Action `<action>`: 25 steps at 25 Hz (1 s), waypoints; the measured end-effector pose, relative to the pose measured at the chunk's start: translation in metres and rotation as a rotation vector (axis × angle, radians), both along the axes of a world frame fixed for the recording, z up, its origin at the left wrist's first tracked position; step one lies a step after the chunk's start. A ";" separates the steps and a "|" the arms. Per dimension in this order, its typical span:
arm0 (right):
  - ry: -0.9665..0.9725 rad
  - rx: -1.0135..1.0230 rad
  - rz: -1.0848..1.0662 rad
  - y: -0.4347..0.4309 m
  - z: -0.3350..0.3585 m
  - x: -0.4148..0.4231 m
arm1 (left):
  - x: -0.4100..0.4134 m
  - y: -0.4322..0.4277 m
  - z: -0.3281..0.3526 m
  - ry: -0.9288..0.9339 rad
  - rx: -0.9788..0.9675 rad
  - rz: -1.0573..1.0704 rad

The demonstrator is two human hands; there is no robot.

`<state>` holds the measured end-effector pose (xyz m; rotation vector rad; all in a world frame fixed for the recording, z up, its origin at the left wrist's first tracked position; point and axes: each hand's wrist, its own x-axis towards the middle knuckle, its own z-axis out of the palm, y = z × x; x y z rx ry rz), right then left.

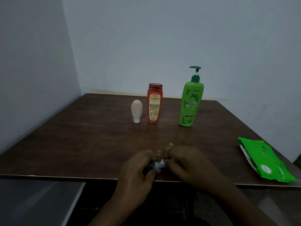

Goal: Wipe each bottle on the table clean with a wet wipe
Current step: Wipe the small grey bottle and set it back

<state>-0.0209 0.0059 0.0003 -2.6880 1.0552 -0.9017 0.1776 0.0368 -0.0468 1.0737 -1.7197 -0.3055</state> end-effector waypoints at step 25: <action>-0.857 0.543 -0.309 -0.015 -0.015 -0.025 | -0.006 -0.005 -0.009 -0.075 -0.182 0.048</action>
